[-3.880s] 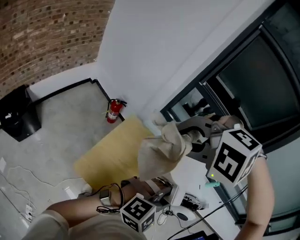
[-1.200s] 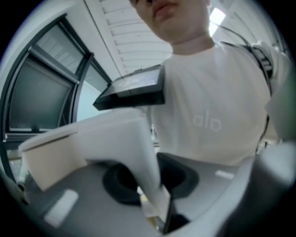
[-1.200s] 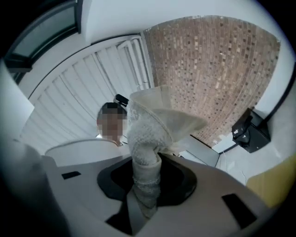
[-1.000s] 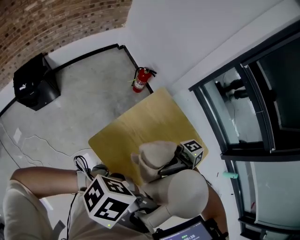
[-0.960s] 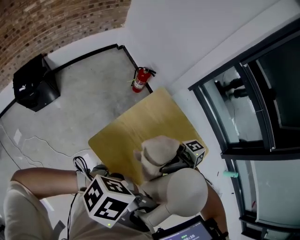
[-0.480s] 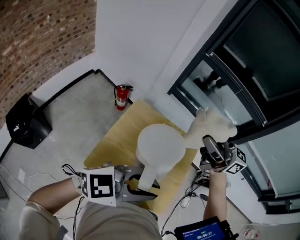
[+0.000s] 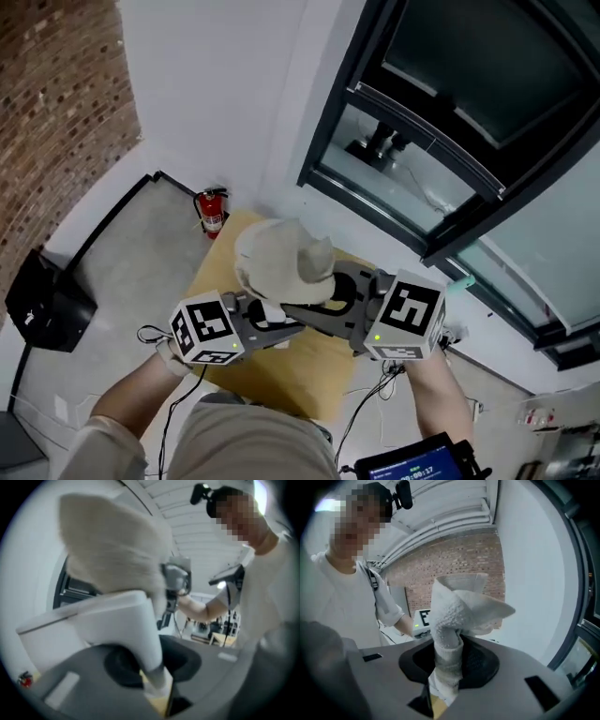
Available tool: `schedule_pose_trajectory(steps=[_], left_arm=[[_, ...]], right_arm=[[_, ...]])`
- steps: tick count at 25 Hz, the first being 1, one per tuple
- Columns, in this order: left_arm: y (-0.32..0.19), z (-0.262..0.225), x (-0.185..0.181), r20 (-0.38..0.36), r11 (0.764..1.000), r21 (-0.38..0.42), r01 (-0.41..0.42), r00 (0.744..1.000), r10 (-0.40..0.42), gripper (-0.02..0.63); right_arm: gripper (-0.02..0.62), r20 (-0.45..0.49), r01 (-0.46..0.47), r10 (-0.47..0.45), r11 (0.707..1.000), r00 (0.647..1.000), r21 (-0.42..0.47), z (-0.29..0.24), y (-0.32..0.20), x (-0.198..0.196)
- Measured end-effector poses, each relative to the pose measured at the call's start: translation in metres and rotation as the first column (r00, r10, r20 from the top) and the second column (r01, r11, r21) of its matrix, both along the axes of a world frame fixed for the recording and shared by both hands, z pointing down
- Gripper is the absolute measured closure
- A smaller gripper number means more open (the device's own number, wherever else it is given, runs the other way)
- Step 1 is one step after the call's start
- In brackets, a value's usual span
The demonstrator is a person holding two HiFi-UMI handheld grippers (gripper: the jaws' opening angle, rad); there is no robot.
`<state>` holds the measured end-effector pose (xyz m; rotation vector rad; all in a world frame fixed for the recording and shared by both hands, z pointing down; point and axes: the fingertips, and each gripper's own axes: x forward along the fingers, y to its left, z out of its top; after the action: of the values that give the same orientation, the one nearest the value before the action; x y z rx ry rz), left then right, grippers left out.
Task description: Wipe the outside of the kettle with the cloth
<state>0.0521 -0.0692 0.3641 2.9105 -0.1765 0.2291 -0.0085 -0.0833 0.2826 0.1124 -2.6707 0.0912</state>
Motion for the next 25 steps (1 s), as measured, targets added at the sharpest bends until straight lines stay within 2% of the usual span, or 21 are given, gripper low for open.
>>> schedule_pose_trajectory(steps=[2, 4, 6, 8, 10, 11, 14, 16, 19, 20, 21, 23, 24, 25], left_arm=[[-0.016, -0.003, -0.003, -0.067, 0.996, -0.083, 0.037, 0.997, -0.042, 0.515], [-0.028, -0.001, -0.006, -0.094, 0.991, -0.122, 0.063, 0.993, -0.075, 0.517], [-0.037, 0.002, -0.010, -0.106, 0.985, -0.142, 0.096, 0.988, -0.111, 0.520], [-0.051, -0.001, -0.020, -0.138, 0.970, -0.195, 0.144, 0.975, -0.173, 0.523], [-0.068, -0.008, -0.029, -0.189, 0.948, -0.255, 0.188, 0.952, -0.240, 0.525], [-0.077, -0.013, -0.034, -0.220, 0.936, -0.286, 0.207, 0.936, -0.274, 0.526], [-0.101, -0.024, -0.049, -0.292, 0.900, -0.357, 0.249, 0.886, -0.361, 0.534], [-0.111, -0.024, -0.053, -0.281, 0.893, -0.350, 0.282, 0.878, -0.387, 0.537], [-0.121, -0.024, -0.060, -0.277, 0.879, -0.351, 0.322, 0.861, -0.426, 0.541], [-0.123, -0.024, -0.062, -0.281, 0.878, -0.351, 0.326, 0.857, -0.431, 0.541], [-0.123, -0.022, -0.061, -0.279, 0.879, -0.346, 0.328, 0.859, -0.430, 0.541], [-0.118, -0.013, -0.055, -0.259, 0.883, -0.336, 0.327, 0.870, -0.421, 0.539], [-0.115, -0.007, -0.050, -0.249, 0.883, -0.339, 0.324, 0.875, -0.416, 0.540], [-0.113, -0.001, -0.046, -0.243, 0.882, -0.348, 0.318, 0.878, -0.412, 0.540]], right_arm=[[0.482, -0.033, 0.037, -0.037, 0.999, 0.999, -0.003, 0.009, 0.013, 0.006], [0.482, -0.040, 0.016, -0.016, 1.000, 0.999, 0.001, 0.022, 0.015, 0.007], [0.482, 0.044, -0.073, 0.072, 0.997, 0.996, 0.005, 0.025, 0.004, 0.010], [0.482, 0.198, -0.202, 0.195, 0.979, 0.961, 0.016, 0.019, -0.009, 0.019], [0.483, 0.330, -0.305, 0.283, 0.952, 0.901, 0.016, 0.020, -0.013, 0.030], [0.483, 0.361, -0.333, 0.308, 0.943, 0.880, 0.008, 0.026, -0.012, 0.032], [0.483, 0.353, -0.362, 0.342, 0.932, 0.871, -0.008, 0.059, -0.004, 0.022], [0.483, 0.333, -0.393, 0.385, 0.918, 0.861, -0.046, 0.082, -0.005, 0.020], [0.485, 0.238, -0.452, 0.458, 0.888, 0.857, -0.080, 0.130, -0.008, 0.029], [0.485, 0.230, -0.472, 0.484, 0.875, 0.844, -0.109, 0.142, -0.009, 0.032], [0.485, 0.253, -0.489, 0.511, 0.860, 0.822, -0.149, 0.144, -0.010, 0.036], [0.485, 0.356, -0.504, 0.542, 0.840, 0.761, -0.203, 0.124, -0.012, 0.039], [0.483, 0.396, -0.508, 0.541, 0.839, 0.742, -0.197, 0.110, -0.014, 0.038], [0.483, 0.406, -0.512, 0.535, 0.841, 0.741, -0.174, 0.102, -0.015, 0.036]])
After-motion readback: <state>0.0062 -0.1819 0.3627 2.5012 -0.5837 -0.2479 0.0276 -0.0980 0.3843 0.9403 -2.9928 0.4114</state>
